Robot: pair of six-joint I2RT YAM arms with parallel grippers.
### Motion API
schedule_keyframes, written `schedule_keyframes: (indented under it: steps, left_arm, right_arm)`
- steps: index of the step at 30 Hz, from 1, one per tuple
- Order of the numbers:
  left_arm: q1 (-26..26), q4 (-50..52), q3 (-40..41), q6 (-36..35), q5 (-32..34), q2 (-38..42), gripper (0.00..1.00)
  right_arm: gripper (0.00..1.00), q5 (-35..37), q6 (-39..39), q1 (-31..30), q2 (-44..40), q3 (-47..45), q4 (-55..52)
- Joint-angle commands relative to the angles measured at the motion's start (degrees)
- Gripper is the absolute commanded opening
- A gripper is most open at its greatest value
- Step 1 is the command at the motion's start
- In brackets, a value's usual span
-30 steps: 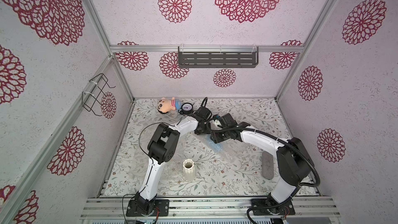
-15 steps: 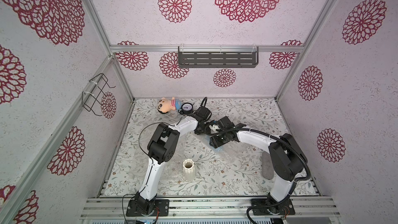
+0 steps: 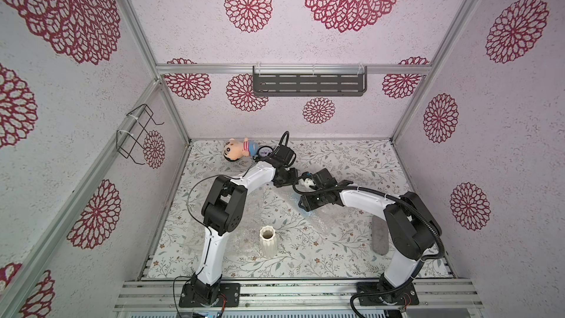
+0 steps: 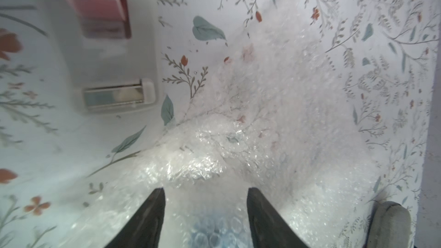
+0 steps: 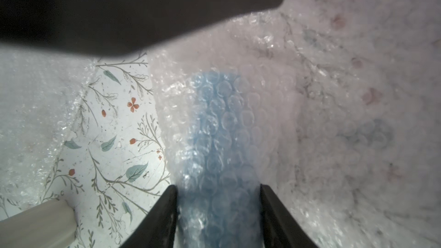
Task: Wrap vases in bubble wrap
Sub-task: Wrap the vase in bubble wrap.
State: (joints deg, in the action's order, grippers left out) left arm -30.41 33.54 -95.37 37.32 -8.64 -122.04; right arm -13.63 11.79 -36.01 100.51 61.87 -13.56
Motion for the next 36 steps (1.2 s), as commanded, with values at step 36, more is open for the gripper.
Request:
schedule_keyframes:
  steps: [36]
  left_arm:
    - [-6.57,-16.56,21.46,16.12,1.80,7.69,0.57]
  right_arm:
    - [0.72,-1.65,16.07,5.60,-13.89,-16.20,13.27]
